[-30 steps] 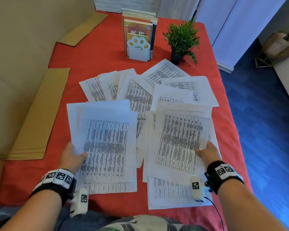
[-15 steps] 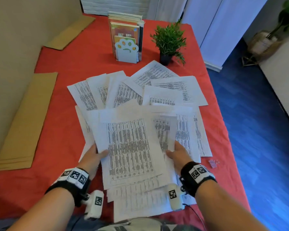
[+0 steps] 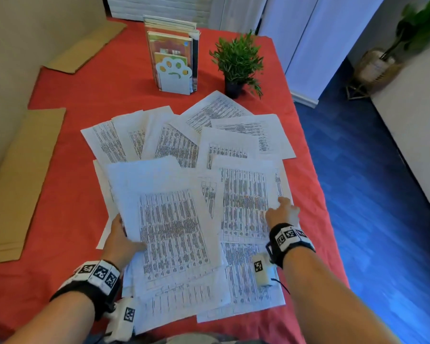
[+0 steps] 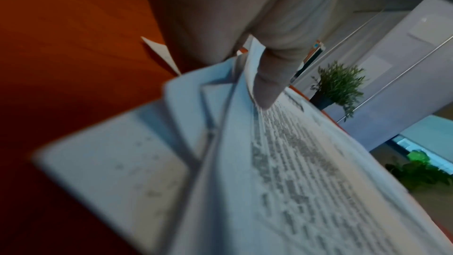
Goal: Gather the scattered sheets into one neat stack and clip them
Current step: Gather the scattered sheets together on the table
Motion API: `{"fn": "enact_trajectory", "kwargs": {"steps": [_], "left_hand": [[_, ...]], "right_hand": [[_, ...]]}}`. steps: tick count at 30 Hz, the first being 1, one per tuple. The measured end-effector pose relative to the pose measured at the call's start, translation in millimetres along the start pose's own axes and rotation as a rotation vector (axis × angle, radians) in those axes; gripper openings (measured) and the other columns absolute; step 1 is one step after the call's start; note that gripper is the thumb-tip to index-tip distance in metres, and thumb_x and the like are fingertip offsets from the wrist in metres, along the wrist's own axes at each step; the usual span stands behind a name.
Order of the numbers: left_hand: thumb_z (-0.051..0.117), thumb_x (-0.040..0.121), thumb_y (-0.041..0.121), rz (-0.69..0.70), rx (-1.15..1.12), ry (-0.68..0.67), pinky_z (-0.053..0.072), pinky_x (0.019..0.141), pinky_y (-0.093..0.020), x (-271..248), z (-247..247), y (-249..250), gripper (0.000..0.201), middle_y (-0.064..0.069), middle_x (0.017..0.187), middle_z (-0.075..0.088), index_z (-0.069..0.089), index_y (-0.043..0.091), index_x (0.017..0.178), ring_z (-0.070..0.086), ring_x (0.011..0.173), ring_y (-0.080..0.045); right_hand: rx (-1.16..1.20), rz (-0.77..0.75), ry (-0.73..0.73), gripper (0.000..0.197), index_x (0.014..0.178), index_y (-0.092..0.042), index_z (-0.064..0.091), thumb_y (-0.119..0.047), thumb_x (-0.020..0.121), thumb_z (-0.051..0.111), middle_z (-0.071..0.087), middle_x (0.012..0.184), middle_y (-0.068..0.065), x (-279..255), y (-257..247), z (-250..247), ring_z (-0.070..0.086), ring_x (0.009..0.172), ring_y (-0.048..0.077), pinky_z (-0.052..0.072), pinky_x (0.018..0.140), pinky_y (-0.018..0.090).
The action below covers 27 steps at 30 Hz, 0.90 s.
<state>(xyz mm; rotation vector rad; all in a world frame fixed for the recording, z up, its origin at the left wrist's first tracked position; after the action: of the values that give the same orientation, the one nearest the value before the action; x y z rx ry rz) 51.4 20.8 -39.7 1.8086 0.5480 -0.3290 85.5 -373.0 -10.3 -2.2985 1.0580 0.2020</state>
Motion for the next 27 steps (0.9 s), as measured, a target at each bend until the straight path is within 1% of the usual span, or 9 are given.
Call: {"fn": "enact_trajectory", "kwargs": {"steps": [3,6,10,12,15,17,19,21,27], "left_hand": [[0.076,0.075,0.010,-0.048,-0.006,-0.025,0.043,0.099,-0.053,2.5,0.2,-12.6,0.079,-0.004,0.132,0.052,0.031,0.023,0.139,0.052,0.118,-0.032],[0.072,0.079,0.011,-0.049,0.077,-0.012,0.043,0.099,-0.051,5.4,1.6,-16.1,0.074,-0.006,0.132,0.051,0.030,0.018,0.139,0.051,0.119,-0.033],[0.075,0.076,0.011,-0.051,0.094,0.002,0.047,0.095,-0.049,9.0,0.8,-22.1,0.062,-0.007,0.123,0.057,0.039,0.019,0.125,0.056,0.110,-0.031],[0.073,0.078,0.015,-0.070,0.065,0.002,0.048,0.094,-0.051,9.5,1.2,-24.9,0.054,-0.003,0.117,0.059,0.040,0.024,0.120,0.058,0.106,-0.030],[0.066,0.085,0.017,-0.061,0.039,0.019,0.045,0.098,-0.050,7.1,3.4,-22.9,0.053,0.000,0.116,0.057,0.039,0.019,0.131,0.057,0.106,-0.028],[0.063,0.087,0.013,-0.044,0.023,0.009,0.042,0.101,-0.048,7.0,3.6,-24.8,0.051,0.001,0.119,0.058,0.041,0.020,0.132,0.056,0.109,-0.026],[0.062,0.087,0.009,-0.029,0.007,0.015,0.041,0.102,-0.049,7.7,0.7,-27.5,0.045,0.001,0.123,0.059,0.046,0.025,0.126,0.056,0.113,-0.026],[0.060,0.087,0.005,-0.012,-0.030,0.036,0.040,0.102,-0.051,7.7,-2.6,-28.0,0.046,0.001,0.124,0.060,0.047,0.027,0.125,0.055,0.115,-0.026],[0.060,0.085,-0.004,-0.048,-0.124,0.105,0.043,0.099,-0.052,11.2,-16.6,-27.2,0.050,-0.006,0.120,0.062,0.050,0.021,0.126,0.058,0.111,-0.028]], "right_hand": [[-0.044,0.095,-0.094,0.060,0.143,-0.018,0.029,-0.012,0.087,0.051,0.045,0.126,0.015,2.7,5.9,2.3,0.057,0.102,0.034,0.049,0.084,0.038],[0.024,0.055,-0.232,0.049,0.140,-0.006,0.033,-0.007,0.092,0.044,0.056,0.104,0.008,6.4,-0.5,13.5,0.058,0.085,0.026,0.051,0.077,0.031],[-0.119,0.031,-0.076,0.042,0.130,-0.006,0.051,-0.021,0.091,0.045,0.050,0.130,0.021,23.7,-8.0,-3.6,0.049,0.117,0.038,0.043,0.095,0.040],[-0.189,0.078,-0.041,0.044,0.132,-0.012,0.051,-0.027,0.092,0.044,0.042,0.134,0.018,31.3,-5.5,-17.7,0.040,0.121,0.039,0.037,0.100,0.043],[-0.226,0.072,-0.094,0.046,0.136,-0.016,0.048,-0.026,0.091,0.046,0.043,0.138,0.015,45.2,-0.3,-19.5,0.040,0.123,0.036,0.034,0.103,0.041],[-0.177,-0.001,-0.072,0.037,0.121,-0.015,0.058,-0.020,0.086,0.048,0.056,0.123,0.014,51.3,-2.1,-14.8,0.050,0.112,0.033,0.039,0.095,0.038],[-0.007,-0.094,-0.066,0.011,0.082,-0.012,0.057,-0.011,0.083,0.047,0.059,0.085,0.011,44.8,-13.3,-13.2,0.055,0.081,0.028,0.047,0.070,0.033],[0.075,-0.171,-0.077,0.024,0.063,-0.013,0.046,-0.004,0.084,0.044,0.048,0.062,0.003,37.7,-24.9,-11.7,0.046,0.059,0.023,0.036,0.048,0.025],[0.000,-0.256,-0.193,0.026,0.065,-0.015,0.048,-0.005,0.088,0.041,0.052,0.065,0.002,22.5,-35.6,5.6,0.049,0.066,0.023,0.036,0.054,0.027]]}}
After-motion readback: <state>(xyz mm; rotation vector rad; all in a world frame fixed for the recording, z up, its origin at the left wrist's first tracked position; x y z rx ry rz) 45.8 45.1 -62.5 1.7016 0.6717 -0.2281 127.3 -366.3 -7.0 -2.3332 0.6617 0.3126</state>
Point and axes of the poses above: each hand's wrist, its own x-axis towards the middle knuckle, its own z-axis out of the palm, y = z × x, the point moved 3 cm from there along x, towards the middle knuckle
